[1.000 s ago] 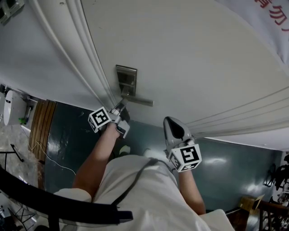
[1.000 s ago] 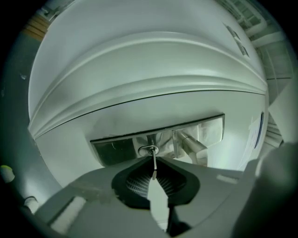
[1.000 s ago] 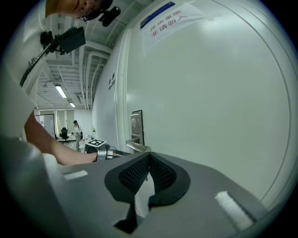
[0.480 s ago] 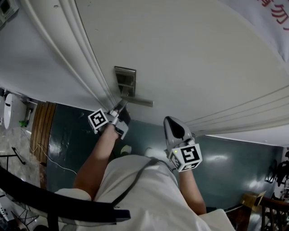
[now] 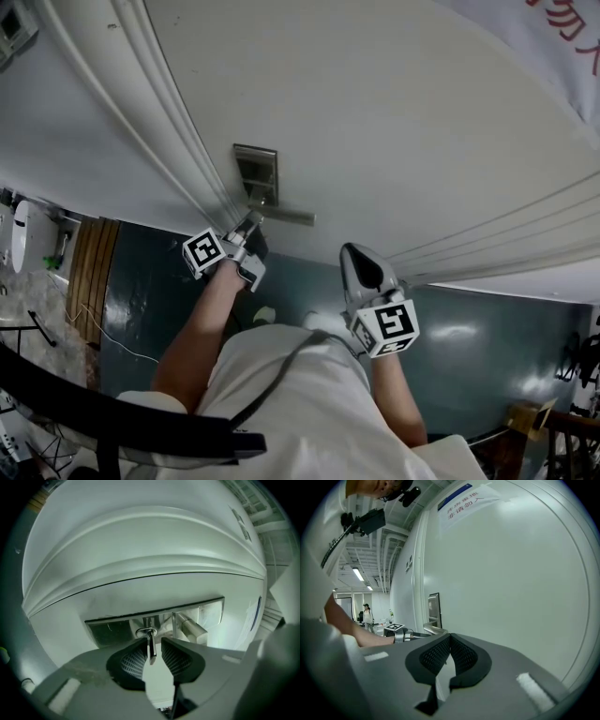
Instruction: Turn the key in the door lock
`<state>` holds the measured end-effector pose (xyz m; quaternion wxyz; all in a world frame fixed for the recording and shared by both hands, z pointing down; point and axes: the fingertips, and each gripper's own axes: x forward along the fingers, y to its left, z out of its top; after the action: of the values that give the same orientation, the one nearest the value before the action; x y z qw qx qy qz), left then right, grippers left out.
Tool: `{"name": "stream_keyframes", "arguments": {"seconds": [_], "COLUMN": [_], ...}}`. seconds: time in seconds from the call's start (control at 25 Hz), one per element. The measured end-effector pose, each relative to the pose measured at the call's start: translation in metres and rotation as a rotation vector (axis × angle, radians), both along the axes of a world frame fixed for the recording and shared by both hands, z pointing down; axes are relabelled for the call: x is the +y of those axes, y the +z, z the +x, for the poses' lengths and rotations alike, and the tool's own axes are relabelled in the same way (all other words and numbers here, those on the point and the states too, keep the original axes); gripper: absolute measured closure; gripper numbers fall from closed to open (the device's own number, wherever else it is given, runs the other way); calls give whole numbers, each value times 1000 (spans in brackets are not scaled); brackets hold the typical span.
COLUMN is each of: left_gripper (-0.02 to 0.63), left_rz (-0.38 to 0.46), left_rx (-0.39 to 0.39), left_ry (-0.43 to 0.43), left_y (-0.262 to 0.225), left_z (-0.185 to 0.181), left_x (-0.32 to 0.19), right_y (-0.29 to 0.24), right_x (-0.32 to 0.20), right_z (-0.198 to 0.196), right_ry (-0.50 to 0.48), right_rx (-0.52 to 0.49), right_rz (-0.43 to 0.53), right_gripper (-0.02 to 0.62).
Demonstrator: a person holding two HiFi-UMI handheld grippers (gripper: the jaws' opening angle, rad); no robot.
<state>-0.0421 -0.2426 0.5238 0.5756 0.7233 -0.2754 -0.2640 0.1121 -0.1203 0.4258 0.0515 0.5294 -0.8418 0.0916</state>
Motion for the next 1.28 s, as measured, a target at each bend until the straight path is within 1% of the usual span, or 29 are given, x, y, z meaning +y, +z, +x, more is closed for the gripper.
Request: {"name": "stream_keyframes", "arguments": {"seconds": [0.16,0.24,0.4,0.48,0.56,0.64,0.72,0.76,0.84,0.92,1.0,1.12,1.28], "left_gripper": [491,473,469,478,492,513,538,552,576,584,593,598,598], "left_rz": [8,11,32,50,58,76,111,134,180,233,288,364,457], "left_rx": [-15,-29,-85,-115,-159,-250,-354,-394,-460,-513,-542,-564,-617], "left_ry": [-2,-4,-15,-18,-22,-23,-12,-2,16,25,19,7,25], "left_y": [-1,-1,-1,-5,-7,-7,-10,-13,-22,-34,-49,-71,-94], "left_z": [-4,-8,-16,-19,-24,-30,-35,-36,-36,-34,-29,-22,-8], "left_x": [8,13,20,24,31,41,50,54,59,62,65,70,81], "right_y": [1,1,1,0,-1,-2,-2,-3,-4,-7,-9,-14,-21], "right_x": [-1,-1,-2,-2,-1,1,2,2,4,7,11,17,25], "right_z": [2,2,-1,-2,-3,-2,0,1,2,3,4,7,14], "right_ry": [-3,-5,-19,-24,-27,-26,-23,-21,-22,-24,-23,-16,-2], "right_rx": [-10,-15,-23,-34,-40,-42,-46,-49,-53,-55,-54,-55,-63], "right_rz": [1,1,4,6,8,8,11,14,20,25,28,37,47], "right_gripper": [588,588,588,588,588,586,588,588,588,587,588,588,586]}}
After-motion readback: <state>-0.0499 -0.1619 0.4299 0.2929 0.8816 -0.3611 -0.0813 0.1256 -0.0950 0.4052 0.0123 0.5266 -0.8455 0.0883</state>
